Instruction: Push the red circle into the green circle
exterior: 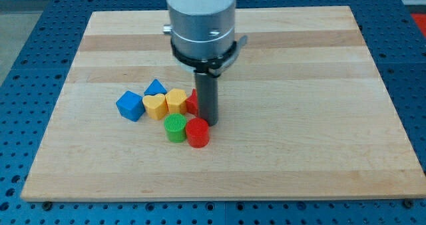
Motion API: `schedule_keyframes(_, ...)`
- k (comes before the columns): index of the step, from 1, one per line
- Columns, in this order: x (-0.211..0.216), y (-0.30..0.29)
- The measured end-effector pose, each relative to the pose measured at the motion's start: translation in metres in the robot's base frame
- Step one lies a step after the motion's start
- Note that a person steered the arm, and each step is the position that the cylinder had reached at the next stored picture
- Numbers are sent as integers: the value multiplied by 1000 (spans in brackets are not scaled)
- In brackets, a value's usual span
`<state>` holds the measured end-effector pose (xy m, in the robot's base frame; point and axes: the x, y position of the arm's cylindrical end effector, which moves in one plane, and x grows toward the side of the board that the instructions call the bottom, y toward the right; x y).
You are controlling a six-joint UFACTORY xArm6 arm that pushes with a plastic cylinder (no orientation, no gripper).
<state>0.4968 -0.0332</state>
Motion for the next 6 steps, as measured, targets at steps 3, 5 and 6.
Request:
schedule_keyframes(3,0,1)
schedule_keyframes(5,1,87)
schedule_keyframes(6,39,53)
